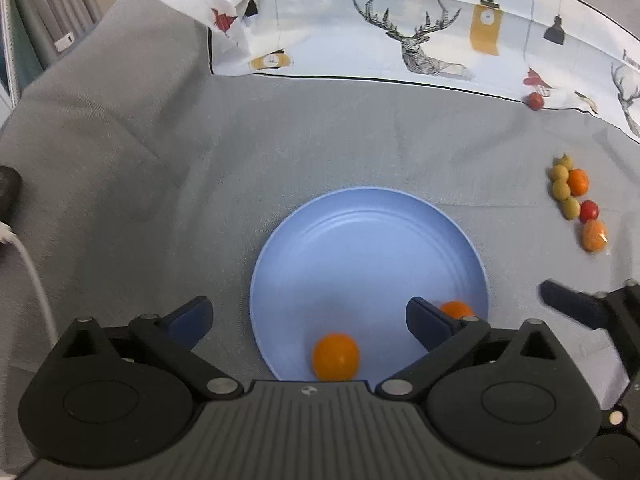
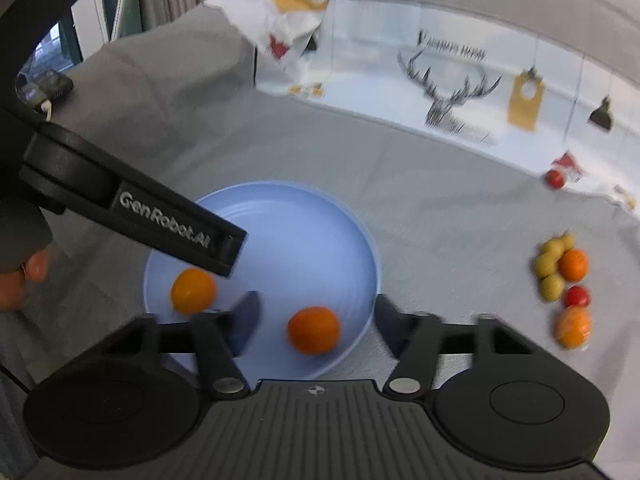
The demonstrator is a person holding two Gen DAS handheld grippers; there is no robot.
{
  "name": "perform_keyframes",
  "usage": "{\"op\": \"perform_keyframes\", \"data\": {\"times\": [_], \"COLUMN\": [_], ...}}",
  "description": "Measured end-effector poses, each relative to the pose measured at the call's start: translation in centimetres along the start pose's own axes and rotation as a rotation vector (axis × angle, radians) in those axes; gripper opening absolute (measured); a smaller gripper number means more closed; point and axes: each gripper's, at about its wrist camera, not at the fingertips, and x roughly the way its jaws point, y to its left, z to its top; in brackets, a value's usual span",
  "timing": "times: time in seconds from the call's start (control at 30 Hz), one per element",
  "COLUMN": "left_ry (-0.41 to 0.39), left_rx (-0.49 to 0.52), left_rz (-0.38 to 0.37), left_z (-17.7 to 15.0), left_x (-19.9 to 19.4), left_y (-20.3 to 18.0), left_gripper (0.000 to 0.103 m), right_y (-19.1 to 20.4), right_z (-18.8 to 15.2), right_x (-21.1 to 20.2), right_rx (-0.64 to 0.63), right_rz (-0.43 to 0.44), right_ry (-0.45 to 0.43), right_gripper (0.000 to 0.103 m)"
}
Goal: Organize fruits
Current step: 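Open the right gripper over the plate while the left gripper releases its tangerine there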
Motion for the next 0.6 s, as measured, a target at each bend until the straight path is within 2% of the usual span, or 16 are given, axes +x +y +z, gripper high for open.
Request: {"op": "perform_keyframes", "data": {"times": [0.2, 0.27, 0.37, 0.6], "left_ry": [0.035, 0.049, 0.027, -0.018], "left_rx": [-0.075, -0.091, -0.092, -0.118], "left_rz": [-0.058, -0.067, -0.071, -0.099], "left_z": [-1.5, -1.9, -2.6, -2.3], "left_x": [-4.3, -6.2, -9.6, -18.2], "left_y": [1.0, 1.4, 1.7, 1.9], "left_gripper": [0.103, 0.103, 0.103, 0.103], "right_y": [0.1, 0.2, 0.3, -0.4], "right_z": [-1.1, -1.9, -2.6, -2.9], "right_x": [-4.4, -6.4, -9.2, -15.8], "right_rx": [0.047, 0.082, 0.117, 0.198], "right_rz": [0.001, 0.004, -0.011, -0.052], "right_ry": [0.012, 0.014, -0.004, -0.108], "right_gripper": [0.089, 0.089, 0.090, 0.091]}}
